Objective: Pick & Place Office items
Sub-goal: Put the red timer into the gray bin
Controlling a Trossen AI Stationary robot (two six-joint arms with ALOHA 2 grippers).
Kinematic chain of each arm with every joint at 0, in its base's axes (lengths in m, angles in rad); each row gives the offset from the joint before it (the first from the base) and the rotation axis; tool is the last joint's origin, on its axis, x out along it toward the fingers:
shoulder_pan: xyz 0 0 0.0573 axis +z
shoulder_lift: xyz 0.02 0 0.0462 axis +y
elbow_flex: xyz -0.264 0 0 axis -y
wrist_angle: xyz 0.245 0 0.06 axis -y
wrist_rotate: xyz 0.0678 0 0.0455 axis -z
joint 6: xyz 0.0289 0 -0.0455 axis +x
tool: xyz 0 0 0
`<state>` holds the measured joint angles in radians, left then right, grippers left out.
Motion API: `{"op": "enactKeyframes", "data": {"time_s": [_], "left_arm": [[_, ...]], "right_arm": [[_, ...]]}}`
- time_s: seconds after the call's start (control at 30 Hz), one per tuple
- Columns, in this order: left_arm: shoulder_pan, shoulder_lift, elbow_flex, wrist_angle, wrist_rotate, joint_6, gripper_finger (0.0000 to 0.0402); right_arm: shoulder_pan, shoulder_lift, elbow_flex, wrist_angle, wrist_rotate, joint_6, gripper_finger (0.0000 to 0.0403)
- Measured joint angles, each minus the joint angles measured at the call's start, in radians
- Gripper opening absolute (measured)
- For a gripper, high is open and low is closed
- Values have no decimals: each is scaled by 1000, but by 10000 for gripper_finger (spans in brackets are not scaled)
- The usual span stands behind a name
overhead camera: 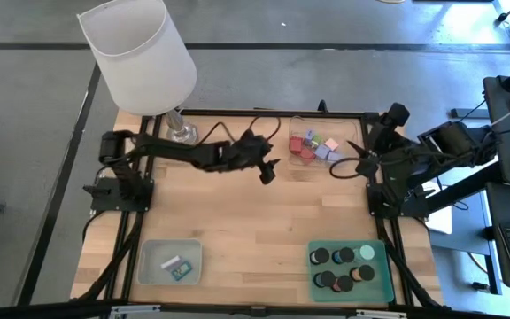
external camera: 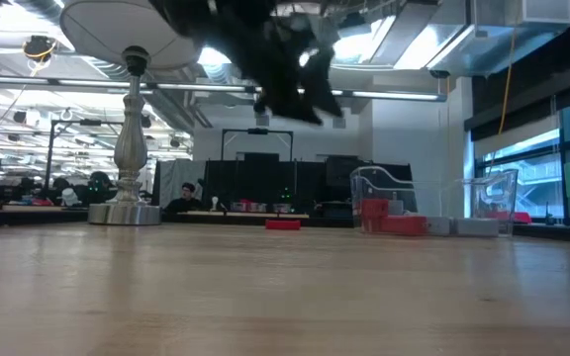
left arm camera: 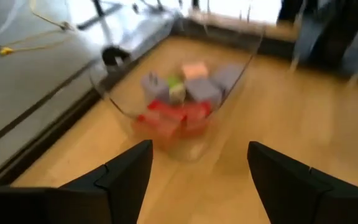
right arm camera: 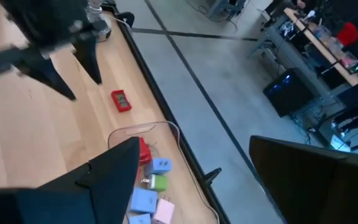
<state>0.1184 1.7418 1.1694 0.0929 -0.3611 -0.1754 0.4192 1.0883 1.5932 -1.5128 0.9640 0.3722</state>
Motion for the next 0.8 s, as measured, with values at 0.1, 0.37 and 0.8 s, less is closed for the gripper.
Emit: {"op": "enactKeyframes", "data": {"time_s": [0.1, 0.37, 0.8], "left_arm": [[69, 65, 0, -1, 94, 102, 268], [189, 190, 0, 15, 122, 333, 271], [379, 195, 0, -68, 468, 188, 269]], "right_arm": [[-13, -15, 0, 0, -12, -19, 307], [-41, -21, 0, 1, -14, -57, 307], [-142, -21, 0, 22, -14, -40, 307]]}}
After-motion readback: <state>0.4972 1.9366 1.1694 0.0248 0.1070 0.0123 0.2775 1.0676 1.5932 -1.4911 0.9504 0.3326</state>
